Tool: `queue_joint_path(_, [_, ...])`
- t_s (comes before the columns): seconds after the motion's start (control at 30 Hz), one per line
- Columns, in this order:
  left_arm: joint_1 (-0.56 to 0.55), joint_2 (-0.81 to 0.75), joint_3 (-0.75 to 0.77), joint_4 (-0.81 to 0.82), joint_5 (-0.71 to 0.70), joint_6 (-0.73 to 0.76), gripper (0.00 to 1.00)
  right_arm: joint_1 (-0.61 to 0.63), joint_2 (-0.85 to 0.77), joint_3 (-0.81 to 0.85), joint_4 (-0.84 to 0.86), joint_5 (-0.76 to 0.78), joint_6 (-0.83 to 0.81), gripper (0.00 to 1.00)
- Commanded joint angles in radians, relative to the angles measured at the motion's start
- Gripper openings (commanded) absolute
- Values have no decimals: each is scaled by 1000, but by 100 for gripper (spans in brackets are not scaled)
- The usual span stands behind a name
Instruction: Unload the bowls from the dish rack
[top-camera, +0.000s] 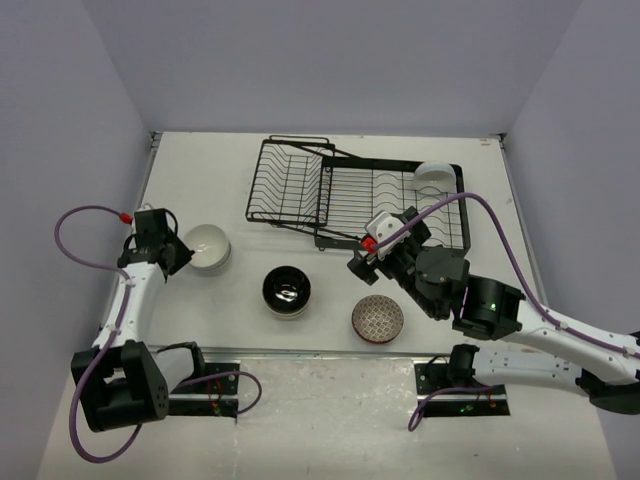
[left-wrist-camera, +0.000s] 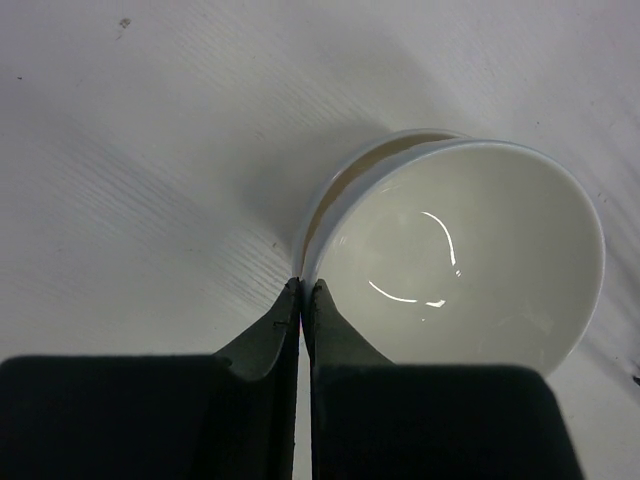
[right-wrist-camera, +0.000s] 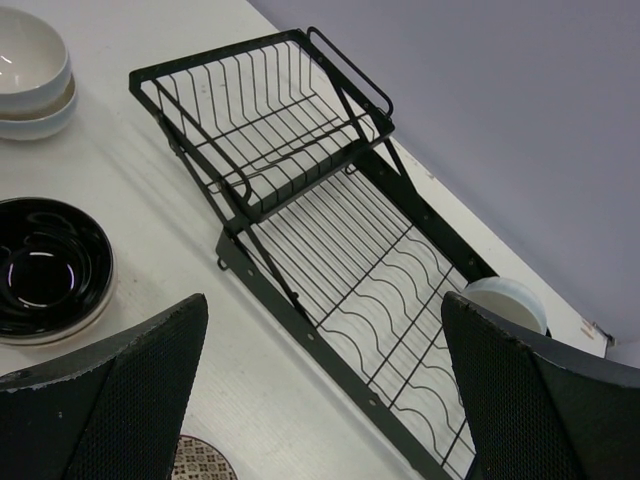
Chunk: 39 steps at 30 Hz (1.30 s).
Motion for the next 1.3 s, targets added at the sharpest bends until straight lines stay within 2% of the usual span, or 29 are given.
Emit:
queue_joint_path(0.0, [4,-20,18,45,-12,3,1,2,4,-7,31,-8,3,99])
queue_joint_path(0.17, [5,6,18,57,14,1,6,2,0,-8,30,-9,5,99])
queue_joint_path(0.37, [5,25,21,64,30,1,7,2,-2,-11,31,-12,5,99])
queue_joint_path(0.7, [5,29,18,64,42,4,27,2,4,-11,31,-16,2,99])
queue_joint_path(0.83, [5,6,15,62,47,7,46,3,10,-13,31,-19,2,99])
queue_joint_path(0.87, [5,3,15,61,50,10,56,2,12,-11,31,-17,2,99])
queue_joint_path(0.93, [4,-13,14,58,59,14,68,0,17,-11,31,-17,3,99])
queue_joint_path(0.97, [5,-20,14,56,62,14,82,2,20,-11,33,-16,3,99])
queue_joint_path(1.03, [5,-47,20,39,60,15,100,-1,29,-7,31,-20,5,99])
queue_joint_path(1.17, [4,-115,55,-13,53,21,100,-38,61,7,31,-49,32,99])
queue_joint_path(1.27, [4,-208,90,-54,54,27,100,-125,115,28,33,-95,80,99])
